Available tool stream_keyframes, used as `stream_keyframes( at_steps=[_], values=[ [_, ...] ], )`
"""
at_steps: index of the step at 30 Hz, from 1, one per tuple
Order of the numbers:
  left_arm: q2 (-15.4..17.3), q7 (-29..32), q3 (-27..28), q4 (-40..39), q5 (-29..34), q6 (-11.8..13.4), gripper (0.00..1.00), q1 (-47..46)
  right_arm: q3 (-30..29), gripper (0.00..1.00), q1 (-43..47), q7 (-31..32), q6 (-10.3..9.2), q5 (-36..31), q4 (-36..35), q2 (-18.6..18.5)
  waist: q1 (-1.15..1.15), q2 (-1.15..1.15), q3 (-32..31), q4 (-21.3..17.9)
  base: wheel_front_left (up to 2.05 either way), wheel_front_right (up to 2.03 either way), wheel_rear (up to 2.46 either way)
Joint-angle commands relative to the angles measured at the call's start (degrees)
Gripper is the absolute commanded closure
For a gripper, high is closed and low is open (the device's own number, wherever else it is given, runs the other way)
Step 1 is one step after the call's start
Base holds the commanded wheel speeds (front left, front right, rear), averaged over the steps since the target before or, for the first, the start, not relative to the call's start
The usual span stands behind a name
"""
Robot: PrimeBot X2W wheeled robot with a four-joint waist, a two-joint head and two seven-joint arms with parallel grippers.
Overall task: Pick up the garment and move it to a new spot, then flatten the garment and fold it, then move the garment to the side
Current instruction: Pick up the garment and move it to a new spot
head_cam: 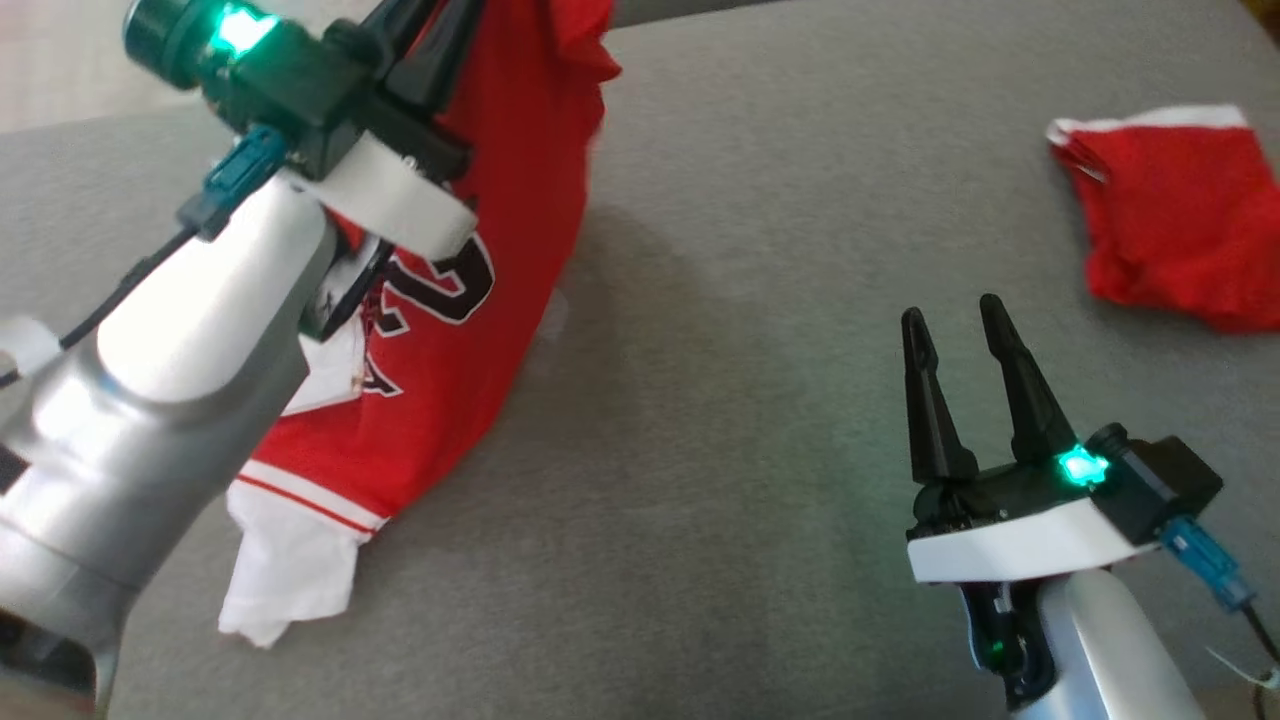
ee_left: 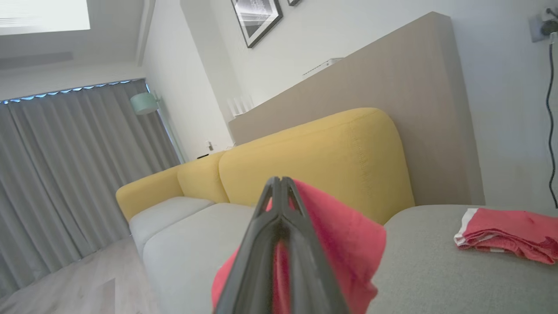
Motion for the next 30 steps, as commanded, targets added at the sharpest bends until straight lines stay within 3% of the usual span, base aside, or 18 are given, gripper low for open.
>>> stream_keyframes(
  at_steps=[1,13,23,24,25,26,30],
  values=[
    [1.50,0.03,2.30,-1.67,0.53,0.54,1.00,-4.98,1.57,0.00,-2.55,-0.36,-0.04,0.69,-2.10,-0.24,0.00,0.00,1.06,-2.50,0.00,0.00,0.00],
    [-0.63,-0.23,0.16,1.08,4.11,0.09,1.00,-9.35,2.47,0.00,-3.47,-0.36,-0.04,2.69,-2.17,-0.24,0.00,0.00,3.18,-9.86,0.00,0.00,0.00],
    [-1.40,2.58,-0.63,17.40,4.22,1.41,0.98,-10.62,3.86,0.00,-4.75,-0.36,-0.04,3.62,-2.95,-0.24,0.00,0.00,6.81,-12.39,0.00,0.00,0.00],
    [-1.71,2.64,-0.47,19.31,4.02,1.55,0.57,-10.92,3.97,0.00,-4.93,-0.36,-0.04,3.74,-2.92,-0.24,0.00,0.00,7.15,-12.56,0.00,0.00,0.00],
    [-2.16,3.26,-0.14,21.44,3.34,1.58,0.07,-10.98,4.03,0.00,-5.09,-0.36,-0.04,3.84,-2.88,-0.24,0.00,0.00,7.39,-12.66,0.00,0.00,0.00],
    [-2.68,4.31,0.34,23.74,2.40,1.67,0.00,-10.97,4.05,0.00,-5.19,-0.36,-0.04,3.89,-2.79,-0.24,0.00,0.00,7.54,-12.70,0.00,0.00,0.00],
    [-3.77,4.59,0.98,28.64,1.45,1.96,0.00,-11.79,4.11,0.00,-5.47,-0.36,-0.04,3.94,-2.52,-0.23,0.00,0.00,7.93,-12.74,0.00,0.00,0.00]
  ],
)
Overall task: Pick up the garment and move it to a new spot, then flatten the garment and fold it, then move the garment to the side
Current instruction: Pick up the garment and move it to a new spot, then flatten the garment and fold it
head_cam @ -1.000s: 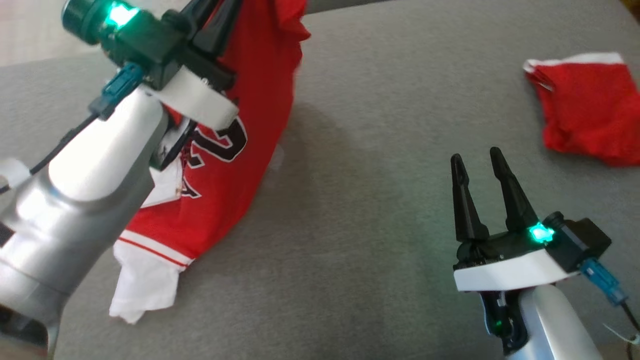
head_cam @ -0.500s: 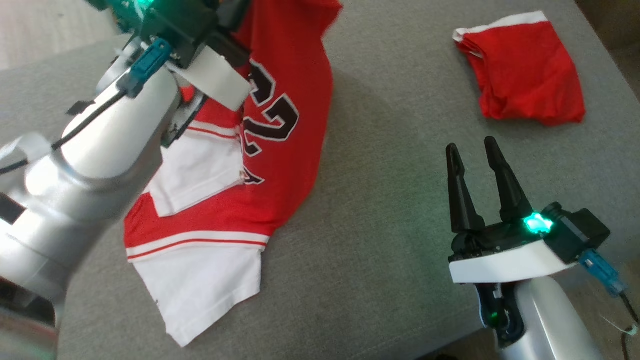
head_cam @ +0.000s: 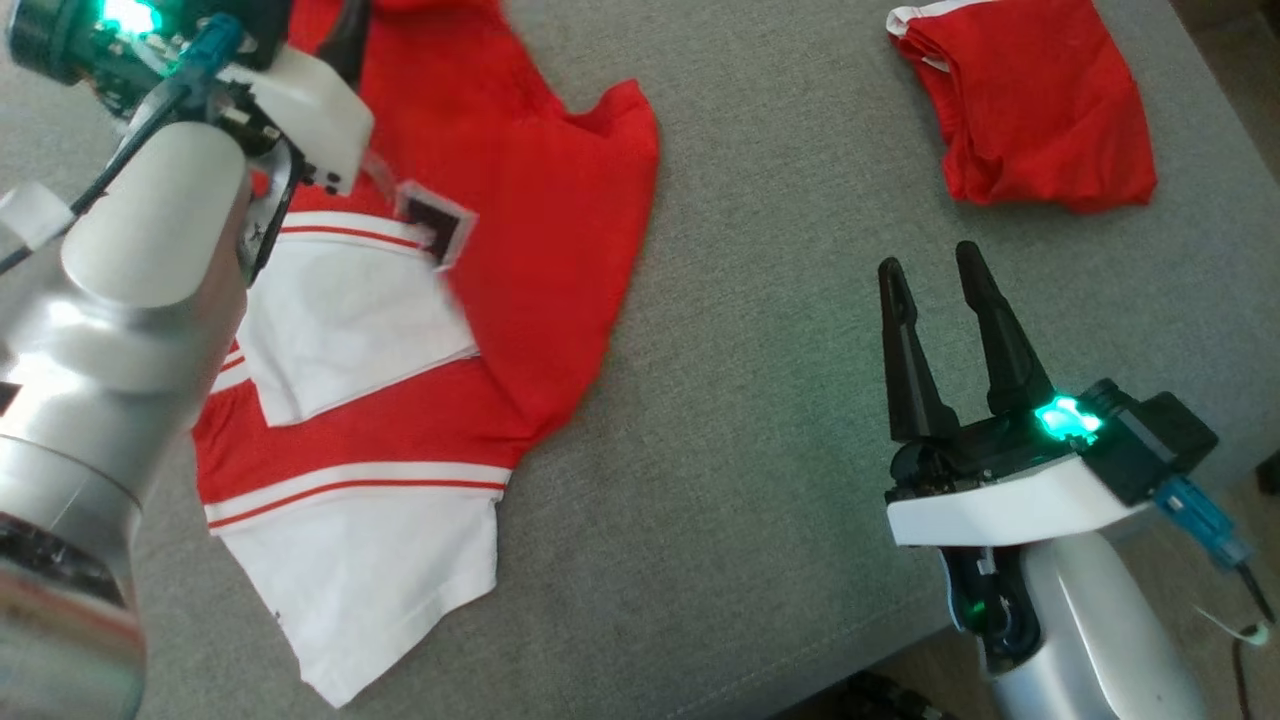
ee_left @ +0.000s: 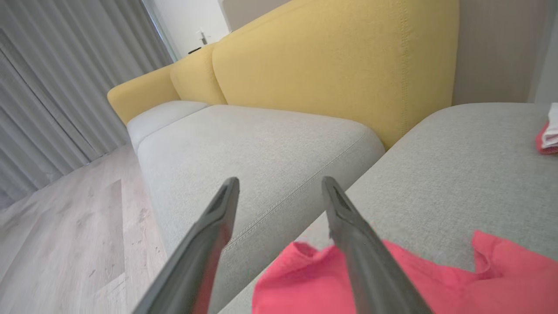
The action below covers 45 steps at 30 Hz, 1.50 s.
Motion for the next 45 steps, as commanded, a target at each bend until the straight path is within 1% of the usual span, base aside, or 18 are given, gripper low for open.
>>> stream_keyframes(
  at_steps=[1,7,9,13,16,21,27,29,33,36,39,43,45],
  values=[
    [1.16,-0.78,1.98,-0.60,-0.19,0.27,0.00,-3.92,1.13,0.00,-1.14,-0.36,-0.04,0.49,-1.72,-0.25,-0.01,0.00,-0.01,0.05,0.00,0.00,0.00],
    [-0.44,-4.20,2.80,2.67,-1.29,-0.81,0.00,-3.75,0.35,0.00,-1.12,-0.36,-0.04,-0.35,-1.14,-0.25,-0.01,0.00,-1.38,2.14,0.00,0.00,0.00],
    [-0.89,-5.11,4.08,2.47,-2.49,-0.97,0.00,-2.86,-0.36,0.00,-0.86,-0.36,-0.04,-1.27,-0.86,-0.25,-0.01,0.00,-2.52,3.36,0.00,0.00,0.00],
    [-2.08,-5.88,6.84,-0.39,-4.38,-0.16,0.00,0.50,-3.45,0.00,-0.11,-0.36,-0.04,-3.21,-0.72,-0.25,-0.01,0.00,-4.79,7.01,0.00,0.00,0.00],
    [-2.10,-5.96,9.48,-6.14,-4.39,1.16,0.00,4.68,-4.88,0.00,0.30,-0.36,-0.04,-4.83,-0.60,-0.25,-0.01,0.00,-6.75,9.84,0.00,0.00,0.00],
    [-1.56,-5.98,13.88,-17.24,-3.64,3.61,0.00,15.63,-8.05,0.00,1.83,-0.36,-0.04,-7.08,0.18,-0.25,-0.01,0.00,-10.32,14.47,0.00,0.00,0.00],
    [-0.80,-5.99,19.17,-28.70,-3.68,6.99,0.00,30.48,-9.87,0.00,3.93,-0.36,-0.04,-8.38,0.48,-0.25,-0.01,0.00,-13.06,18.05,0.00,0.00,0.00],
    [-0.58,-5.99,19.93,-31.65,-3.33,7.50,0.00,35.53,-10.28,0.00,4.57,-0.36,-0.04,-8.46,0.46,-0.25,-0.01,0.00,-13.51,18.85,0.00,0.00,0.00],
    [-1.57,-5.99,22.70,-36.45,-3.60,8.77,0.00,44.69,-10.61,0.00,5.64,-0.36,-0.04,-8.30,0.44,-0.25,-0.01,0.00,-13.82,20.08,0.00,0.00,0.00],
    [-2.62,-5.99,23.78,-38.07,-2.87,8.78,0.00,49.05,-10.60,0.00,6.11,-0.36,-0.04,-8.44,0.60,-0.25,-0.01,0.00,-13.97,20.68,0.00,0.00,0.00],
    [-3.54,-5.99,24.54,-38.71,-1.84,8.18,0.00,50.70,-10.58,0.00,6.12,-0.36,-0.04,-8.60,0.71,-0.25,-0.01,0.00,-13.94,21.02,0.00,0.00,0.00],
    [-4.12,-5.99,25.10,-38.64,-0.74,7.60,0.00,50.52,-10.19,0.00,5.84,-0.36,-0.04,-8.76,0.68,-0.25,-0.01,0.00,-13.59,20.90,0.00,0.00,0.00],
    [-4.30,-5.99,25.07,-38.10,-0.42,6.88,0.00,49.94,-9.81,0.00,5.52,-0.36,-0.04,-8.83,0.57,-0.25,-0.01,0.00,-13.02,20.50,0.00,0.00,0.00]
  ],
)
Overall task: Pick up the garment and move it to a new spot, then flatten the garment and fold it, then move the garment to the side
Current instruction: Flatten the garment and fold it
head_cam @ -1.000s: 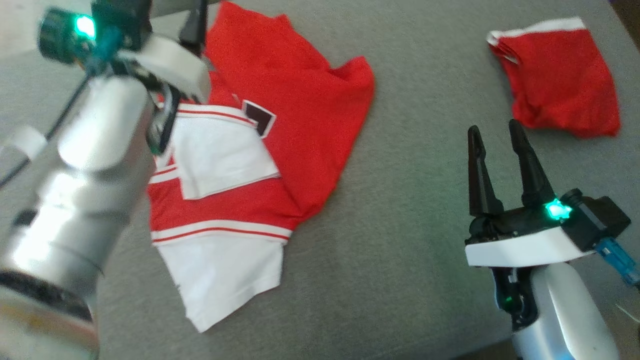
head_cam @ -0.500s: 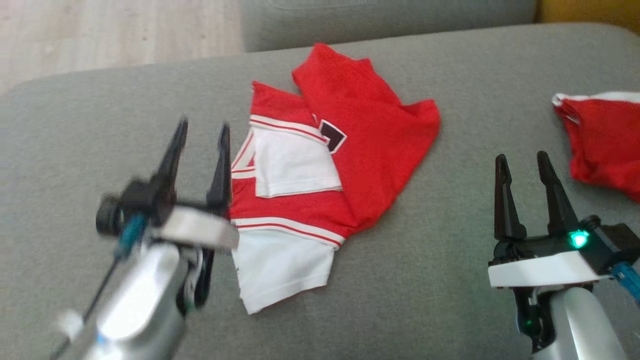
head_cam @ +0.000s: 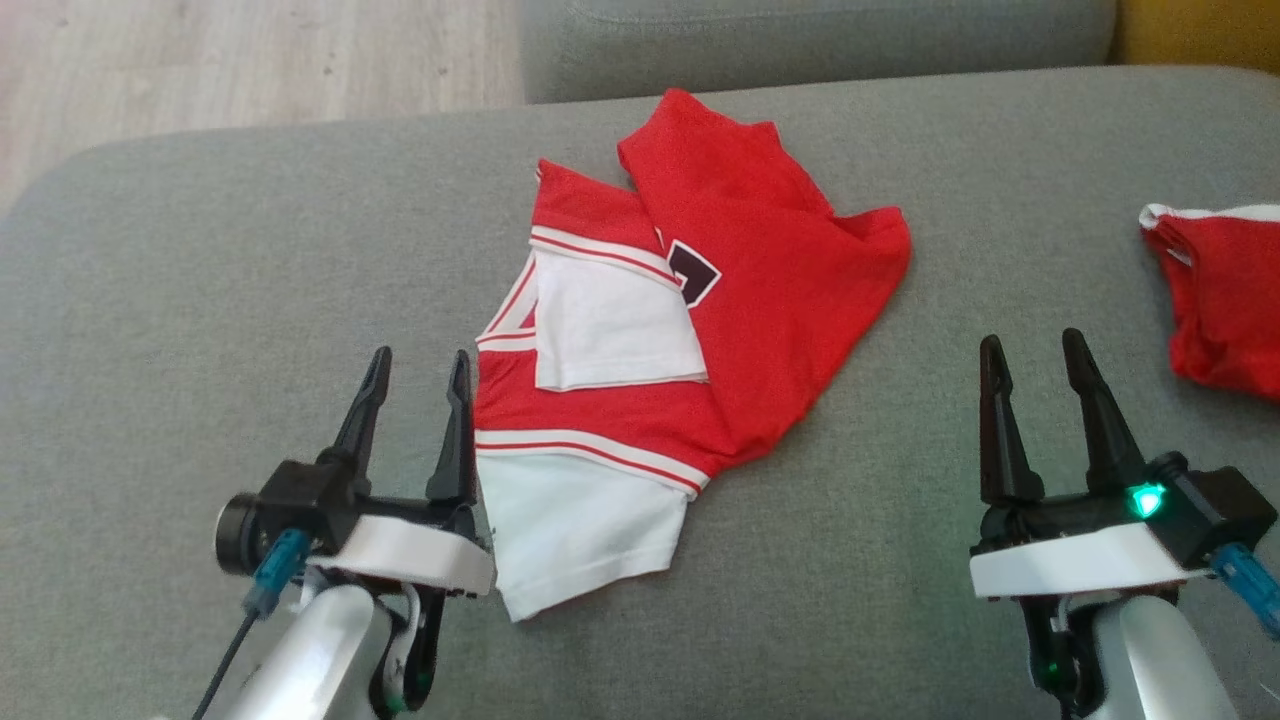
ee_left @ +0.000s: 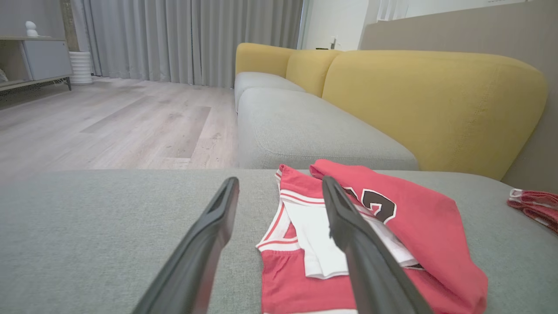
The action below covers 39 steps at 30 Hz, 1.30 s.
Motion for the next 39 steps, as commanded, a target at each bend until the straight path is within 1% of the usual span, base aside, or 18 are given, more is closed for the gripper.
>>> stream_keyframes(
  at_steps=[1,4,6,7,9,12,15,19,22,28,29,31,32,39],
  values=[
    [0.44,-0.28,2.12,-1.07,0.37,-0.41,0.00,-3.23,1.49,0.00,-1.91,-0.36,-0.04,-0.54,-1.91,-0.27,0.00,0.00,0.58,-0.48,0.00,0.00,0.00],
    [-0.33,0.98,1.15,0.73,-0.67,-2.50,0.00,-4.87,1.70,0.00,-2.17,-0.36,-0.04,-0.44,-1.98,-0.27,0.00,0.00,1.89,-1.45,0.00,0.00,0.00],
    [-0.85,2.85,0.49,2.85,-1.78,-4.09,0.00,-6.14,1.97,0.00,-2.54,-0.36,-0.04,-0.35,-2.05,-0.27,0.00,0.00,2.99,-2.34,0.00,0.00,0.00],
    [-1.19,4.63,-0.22,5.26,-2.17,-5.07,0.00,-7.68,2.33,0.00,-3.02,-0.36,-0.04,-0.33,-2.08,-0.27,0.00,0.00,4.09,-3.40,0.00,0.00,0.00],
    [-1.83,6.48,-0.82,7.91,-2.70,-5.87,0.00,-9.30,2.16,0.00,-3.42,-0.36,-0.04,-0.30,-2.16,-0.27,0.00,0.00,5.10,-4.25,0.00,0.00,0.00],
    [-2.68,8.36,-1.37,12.03,-2.78,-6.01,0.00,-11.90,1.88,0.00,-4.03,-0.36,-0.04,-0.43,-2.28,-0.27,0.00,0.00,6.59,-5.42,0.00,0.00,0.00],
    [-3.11,9.31,-1.34,16.19,-2.32,-4.80,0.00,-14.23,1.91,0.00,-4.62,-0.36,-0.04,-0.20,-2.44,-0.27,0.00,0.00,7.81,-6.58,0.00,0.00,0.00],
    [-3.59,9.60,-1.39,20.77,-1.95,-3.99,0.00,-16.49,2.02,0.00,-4.99,-0.36,-0.04,0.23,-2.45,-0.27,0.00,0.00,9.04,-7.71,0.00,0.00,0.00],
    [-3.88,8.74,-0.91,23.28,-2.10,-3.51,0.00,-17.65,2.11,0.00,-5.21,-0.36,-0.04,0.48,-2.39,-0.27,0.00,0.00,9.66,-8.35,0.00,0.00,0.00],
    [-4.82,6.58,-1.37,25.72,-2.80,-6.20,0.00,-18.68,1.71,0.00,-5.48,-0.36,-0.04,0.71,-2.19,-0.27,0.00,0.00,9.85,-8.79,0.00,0.00,0.00],
    [-4.93,6.34,-1.56,26.07,-2.75,-6.48,0.42,-18.83,1.65,0.00,-5.50,-0.36,-0.04,0.71,-2.09,-0.27,0.00,0.00,9.79,-8.79,0.00,0.00,0.00],
    [-5.16,6.07,-1.92,26.78,-2.69,-6.90,0.93,-19.09,1.66,0.00,-5.55,-0.36,-0.04,0.71,-1.88,-0.27,0.00,0.00,9.65,-8.75,0.00,0.00,0.00],
    [-5.26,5.93,-2.06,27.11,-2.68,-7.06,1.00,-19.20,1.73,0.00,-5.59,-0.36,-0.04,0.72,-1.78,-0.27,0.00,0.00,9.57,-8.74,0.00,0.00,0.00],
    [-5.52,3.36,-1.75,26.95,-3.02,-7.60,1.00,-19.92,2.24,0.00,-5.31,-0.36,-0.04,0.69,-1.09,-0.27,0.00,0.00,8.28,-8.70,0.00,0.00,0.00]
  ],
)
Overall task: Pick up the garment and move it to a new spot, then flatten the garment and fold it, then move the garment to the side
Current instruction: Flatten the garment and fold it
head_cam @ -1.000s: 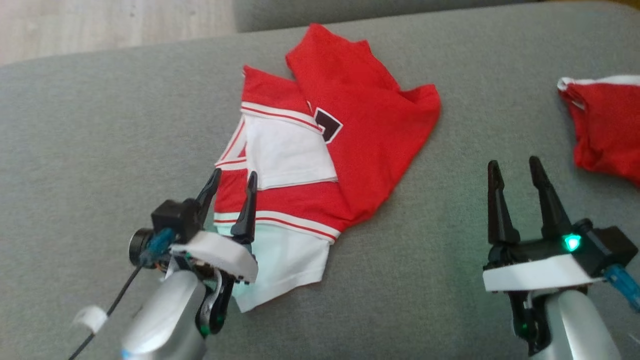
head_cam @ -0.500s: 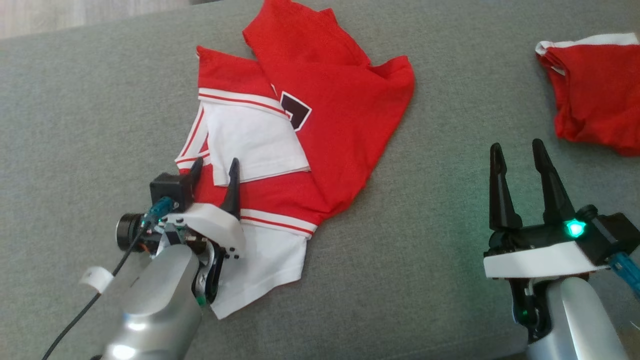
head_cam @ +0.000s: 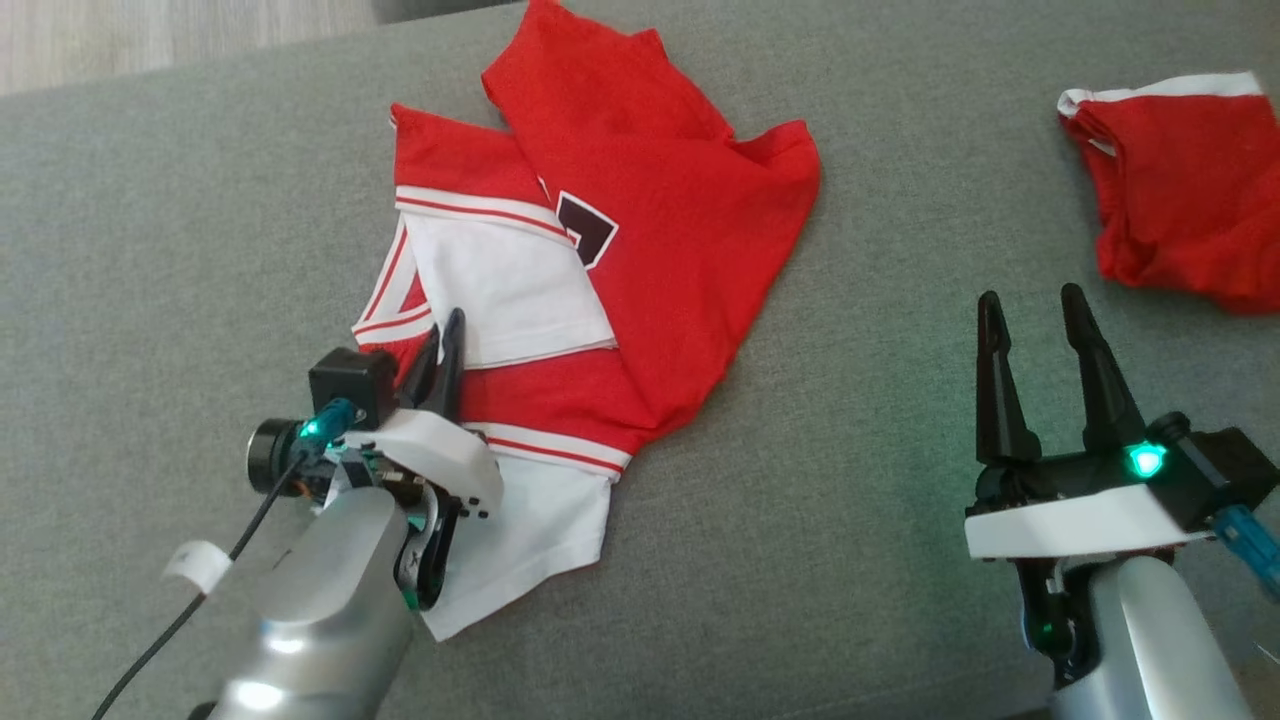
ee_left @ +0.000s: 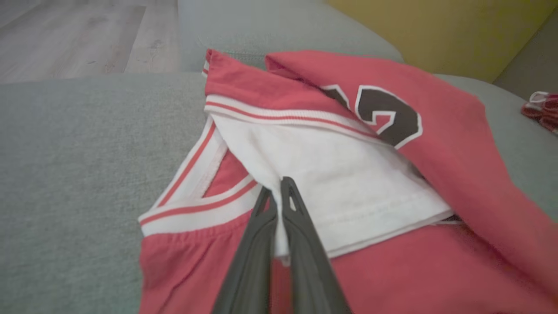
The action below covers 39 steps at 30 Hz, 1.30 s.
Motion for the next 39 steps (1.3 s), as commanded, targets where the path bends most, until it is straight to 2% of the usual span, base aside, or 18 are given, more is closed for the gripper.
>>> stream_keyframes(
  at_steps=[1,5,9,13,17,19,23,27,32,37,38,39],
  values=[
    [0.65,-0.93,1.89,-1.64,-0.31,-0.21,1.00,-2.47,1.53,0.00,-1.47,-0.36,-0.04,0.15,-1.47,-0.26,0.00,0.00,-0.41,-0.04,0.00,0.00,0.00],
    [0.55,-1.63,3.63,-4.54,-2.55,-1.44,1.00,-2.84,2.10,0.00,-1.40,-0.36,-0.04,0.18,-0.92,-0.26,0.00,0.00,-1.46,-0.49,0.00,0.00,0.00],
    [0.73,0.60,6.29,-9.23,-6.63,-3.46,1.00,-4.79,2.69,0.00,-1.48,-0.36,-0.04,0.59,-0.67,-0.26,0.00,0.00,-2.08,-1.31,0.00,0.00,0.00],
    [2.56,4.90,9.27,-13.49,-9.55,-3.05,1.00,-9.30,3.29,0.00,-1.72,-0.36,-0.04,1.42,-0.54,-0.26,0.00,0.00,-1.94,-2.72,0.00,0.00,0.00],
    [5.03,9.55,12.29,-15.19,-11.61,-1.35,1.00,-15.08,3.99,0.00,-2.17,-0.36,-0.04,2.54,-0.65,-0.26,0.00,0.00,-0.99,-4.58,0.00,0.00,0.00],
    [5.46,11.82,15.13,-14.80,-14.65,-0.66,1.00,-17.71,4.55,0.00,-2.50,-0.36,-0.04,3.22,-0.72,-0.26,0.00,0.00,-0.27,-5.70,0.00,0.00,0.00],
    [8.78,14.50,18.18,-12.66,-15.77,1.42,1.00,-23.11,5.17,0.00,-3.11,-0.36,-0.04,4.96,-0.98,-0.26,0.00,0.00,1.43,-7.81,0.00,0.00,0.00],
    [10.75,16.43,20.62,-9.12,-16.69,3.85,1.00,-28.80,5.60,0.00,-3.50,-0.36,-0.04,5.61,-1.01,-0.26,0.00,0.00,3.74,-9.20,0.00,0.00,0.00],
    [14.78,16.35,21.15,-2.70,-14.01,6.99,1.00,-35.60,6.09,0.00,-4.70,-0.36,-0.04,6.81,-1.37,-0.26,0.00,0.00,6.47,-11.08,0.00,0.00,0.00],
    [18.00,13.56,22.00,4.68,-11.66,10.63,1.00,-40.68,6.43,0.00,-5.44,-0.36,-0.04,7.41,-1.59,-0.26,0.00,0.00,8.12,-11.92,0.00,0.00,0.00],
    [18.38,12.53,22.22,5.89,-11.34,11.19,0.00,-41.51,6.45,0.00,-5.58,-0.36,-0.04,7.42,-1.57,-0.26,0.00,0.00,8.36,-11.95,0.00,0.00,0.00],
    [18.67,11.31,22.49,6.96,-11.12,11.58,0.00,-42.28,6.44,0.00,-5.75,-0.36,-0.04,7.42,-1.56,-0.26,0.00,0.00,8.56,-11.95,0.00,0.00,0.00]
  ],
)
